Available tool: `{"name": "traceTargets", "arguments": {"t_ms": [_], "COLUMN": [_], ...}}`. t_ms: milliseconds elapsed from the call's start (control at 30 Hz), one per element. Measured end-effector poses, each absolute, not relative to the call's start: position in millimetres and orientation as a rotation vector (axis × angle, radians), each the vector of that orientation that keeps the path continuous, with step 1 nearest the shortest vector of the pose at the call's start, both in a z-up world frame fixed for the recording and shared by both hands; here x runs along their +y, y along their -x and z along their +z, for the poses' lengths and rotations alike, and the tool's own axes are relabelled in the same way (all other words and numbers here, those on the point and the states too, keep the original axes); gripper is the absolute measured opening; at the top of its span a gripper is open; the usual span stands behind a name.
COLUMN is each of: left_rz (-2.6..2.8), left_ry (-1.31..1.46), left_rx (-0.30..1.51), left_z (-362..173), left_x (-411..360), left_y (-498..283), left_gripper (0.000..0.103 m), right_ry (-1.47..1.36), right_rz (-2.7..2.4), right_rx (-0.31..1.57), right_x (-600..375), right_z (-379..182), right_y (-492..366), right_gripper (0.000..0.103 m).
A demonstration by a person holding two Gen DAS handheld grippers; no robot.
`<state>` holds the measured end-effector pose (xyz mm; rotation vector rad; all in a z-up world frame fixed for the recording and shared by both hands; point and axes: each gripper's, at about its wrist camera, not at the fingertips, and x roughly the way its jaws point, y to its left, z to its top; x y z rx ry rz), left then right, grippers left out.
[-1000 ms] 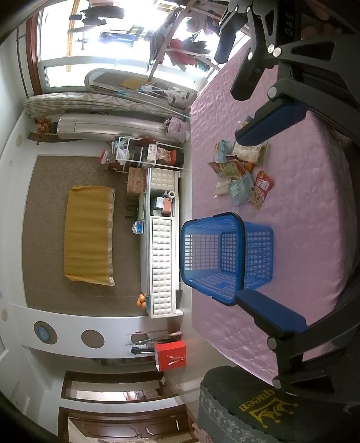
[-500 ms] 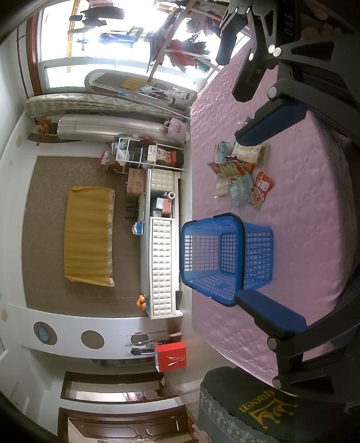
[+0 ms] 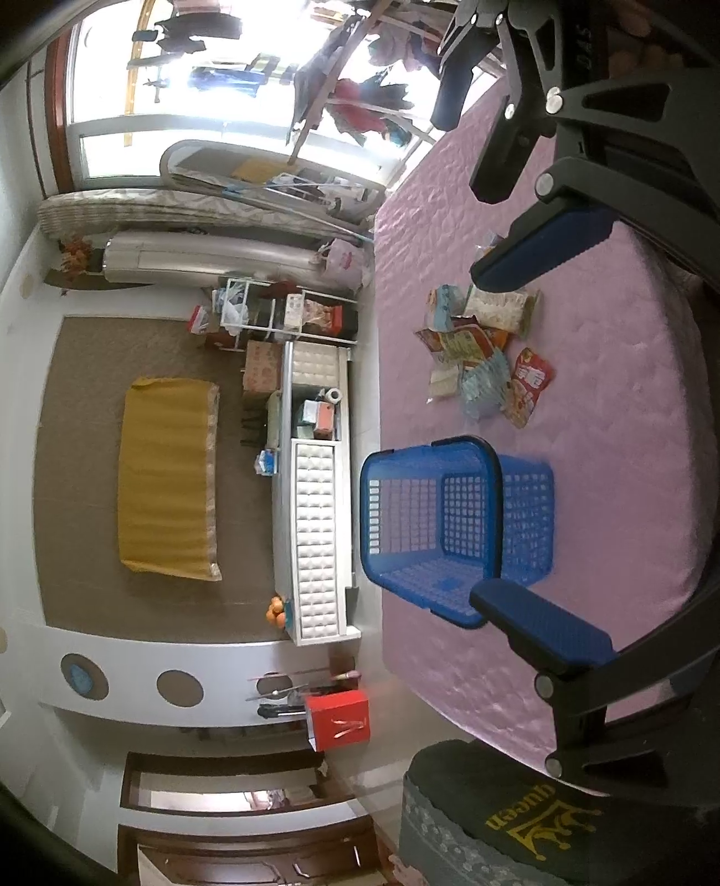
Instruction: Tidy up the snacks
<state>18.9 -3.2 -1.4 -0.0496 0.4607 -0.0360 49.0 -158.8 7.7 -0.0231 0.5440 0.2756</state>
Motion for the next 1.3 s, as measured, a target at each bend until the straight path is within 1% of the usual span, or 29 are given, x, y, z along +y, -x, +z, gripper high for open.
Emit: {"name": "traceTargets", "arguments": {"t_ms": [267, 600, 633, 700, 733, 767, 800, 867, 967, 1033, 1067, 1167, 1300], "left_rz": [-0.088, -0.117, -0.115, -0.112, -0.110, -0.109, -0.114, -0.127, -0.136, -0.137, -0.135, -0.131, -0.152], "left_ry": [0.010, -0.035, -0.042, -0.054, -0.059, -0.064, -0.068, -0.062, -0.052, -0.046, -0.046, -0.058, -0.049], "left_rx": [0.549, 0.702, 0.715, 0.744, 0.756, 0.773, 0.793, 0.818, 0.849, 0.861, 0.870, 0.888, 0.913], "left_z": [-8.2, -52.7, -59.0, -69.3, -75.1, -81.4, -87.6, -98.3, -113.6, -123.1, -127.0, -138.7, -150.9], "left_x": [-30.8, -68.6, -72.1, -77.5, -79.4, -82.0, -82.5, -83.4, -83.9, -84.3, -83.4, -81.4, -76.9], "left_y": [-77.5, -148.2, -153.6, -164.4, -168.4, -173.3, -178.8, -185.4, -195.7, -204.0, -207.6, -217.9, -228.5], "left_gripper": [0.102, 0.101, 0.100, 0.089, 0.086, 0.079, 0.075, 0.073, 0.073, 0.072, 0.067, 0.063, 0.063], "right_ry": [-0.008, -0.036, -0.046, -0.069, -0.077, -0.093, -0.109, -0.149, -0.208, -0.227, -0.229, -0.243, -0.259], "right_rz": [0.249, 0.227, 0.228, 0.229, 0.231, 0.240, 0.249, 0.278, 0.337, 0.364, 0.369, 0.369, 0.320], "right_rx": [0.595, 0.744, 0.764, 0.815, 0.833, 0.861, 0.884, 0.934, 0.999, 1.024, 1.043, 1.089, 1.143], "right_x": [-191.2, -227.5, -230.3, -235.8, -237.0, -239.2, -240.7, -243.3, -242.2, -239.2, -236.6, -230.2, -227.5], "right_z": [3.0, -33.7, -39.7, -54.2, -59.2, -66.9, -72.0, -84.8, -100.8, -108.3, -112.5, -123.4, -137.6], "right_y": [-89.1, -156.8, -163.3, -176.8, -181.1, -187.5, -191.0, -202.2, -212.6, -218.7, -222.8, -234.7, -254.1], "right_gripper": [0.103, 0.103, 0.102, 0.099, 0.097, 0.093, 0.091, 0.077, 0.066, 0.064, 0.063, 0.063, 0.063]}}
